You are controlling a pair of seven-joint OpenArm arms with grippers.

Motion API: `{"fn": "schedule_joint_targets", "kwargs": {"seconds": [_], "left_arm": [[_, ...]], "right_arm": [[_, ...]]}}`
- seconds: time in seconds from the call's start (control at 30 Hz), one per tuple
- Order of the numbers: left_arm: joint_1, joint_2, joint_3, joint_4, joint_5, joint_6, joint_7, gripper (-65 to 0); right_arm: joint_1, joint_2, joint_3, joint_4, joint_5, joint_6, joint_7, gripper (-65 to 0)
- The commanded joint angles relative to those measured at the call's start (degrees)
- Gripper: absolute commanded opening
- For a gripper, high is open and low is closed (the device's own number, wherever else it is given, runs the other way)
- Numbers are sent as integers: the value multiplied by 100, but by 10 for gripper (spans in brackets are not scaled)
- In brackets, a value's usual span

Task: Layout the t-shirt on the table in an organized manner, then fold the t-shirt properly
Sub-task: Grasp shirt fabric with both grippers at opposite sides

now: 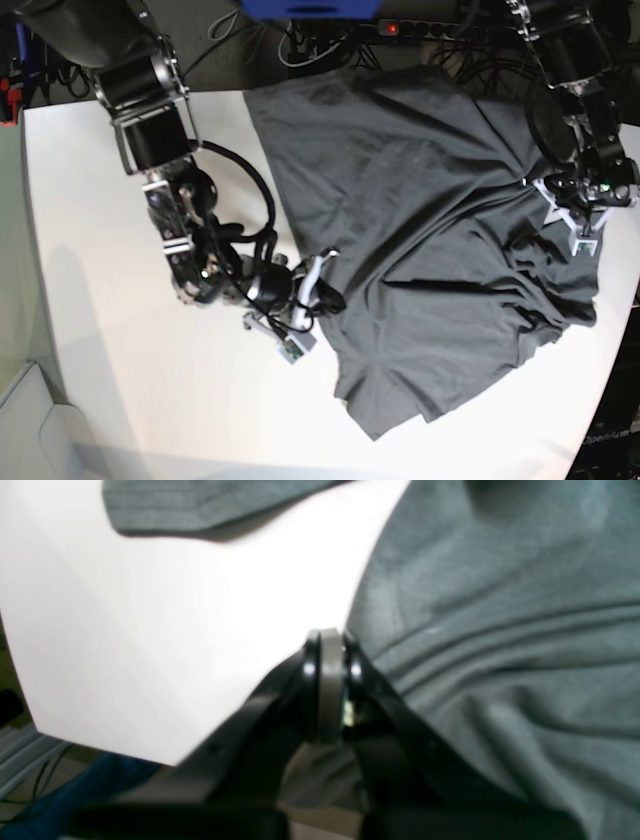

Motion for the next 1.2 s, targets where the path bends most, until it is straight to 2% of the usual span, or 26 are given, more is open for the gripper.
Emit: {"fn": "schedule_joint_targets", "kwargs": {"seconds": [0.0,0.2,0.3,0.4,0.5,0.53,0.67,0.73,0.8,0.93,1.0,1.1,1.17], "left_arm": [[-86,-54,-39,227,-10,-2,-42,-646],[81,324,-31,1168,-10,-2,459,-646],[160,518,-31,1484,17,-2,608,-646],[397,579,-31,1766,-10,-2,670,-646],[626,606,-39,2091,-1,-2,670,-646],[661,588,-39,2135,-1,-2,670,-646],[828,571,-39,2346,-1,-2,679,-646],[863,597,-39,2390,-1,-2,679,-646],[872,597,-39,2381,-1,-2,679,-646],[899,597,-39,2381,-10,-2,670,-646],[899,597,-39,2381,-10,-2,670,-646],[899,597,-39,2381,-10,-2,644,-646],[899,597,-39,2381,-10,-2,644,-646]], "right_arm": [[386,-127,21,-229,102,24,176,-650],[1248,-637,21,-1882,102,24,738,-650],[1380,-804,21,-2181,102,24,993,-650],[1336,-980,21,-2243,102,24,1099,-650],[1134,-1015,21,-2251,102,-2,1178,-650],[1107,-1024,21,-2295,102,-99,1275,-650],[993,-1068,12,-2691,102,-960,1740,-650],[993,-1068,12,-2990,102,-1268,1987,-649],[1002,-1059,12,-3218,102,-1409,2198,-649],[1019,-962,12,-3588,102,-1462,2400,-650],[1019,-927,12,-3667,102,-1690,2409,-650],[984,-734,12,-3649,102,-2393,2417,-650],[975,-628,12,-3667,102,-2789,2628,-650]]}}
